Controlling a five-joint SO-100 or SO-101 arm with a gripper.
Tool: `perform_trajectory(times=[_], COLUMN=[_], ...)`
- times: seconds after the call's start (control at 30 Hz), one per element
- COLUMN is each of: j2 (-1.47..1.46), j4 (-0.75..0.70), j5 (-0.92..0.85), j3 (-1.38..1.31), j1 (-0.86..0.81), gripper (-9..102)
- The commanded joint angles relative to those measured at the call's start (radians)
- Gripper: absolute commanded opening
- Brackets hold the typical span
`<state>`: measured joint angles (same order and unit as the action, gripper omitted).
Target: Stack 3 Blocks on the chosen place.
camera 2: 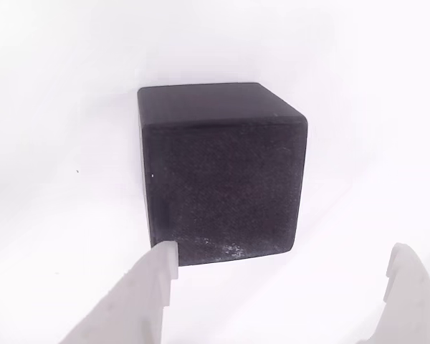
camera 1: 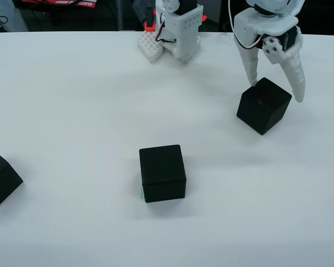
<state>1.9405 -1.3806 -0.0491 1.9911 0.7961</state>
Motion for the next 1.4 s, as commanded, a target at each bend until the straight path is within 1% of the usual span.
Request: perform_trajectory(times=[0.0,0.17,0.33,0.47,0.6,0.87,1.0,1.13,1.37], j2=[0.028,0.052,0.104,0.112,0.114,-0.021,-0.064,-0.08,-0.078], j4=[-0.018,-0.028,0.015,0.018,0.02,-0.005,-0.008,-0.046,-0.129], j5=[0.009,0.014,0.018,0.057,0.058,0.035,-0.02,-0.155,-0.225], j3=[-0.044,-0.04,0.009,0.012,0.011,-0.101,-0.126,-0.104,-0.118], j1=[0.021,0.031,0.058,0.063,0.064,0.038,0.037,0.049,0.048], gripper=[36,36,36,36,36,36,37,37,37])
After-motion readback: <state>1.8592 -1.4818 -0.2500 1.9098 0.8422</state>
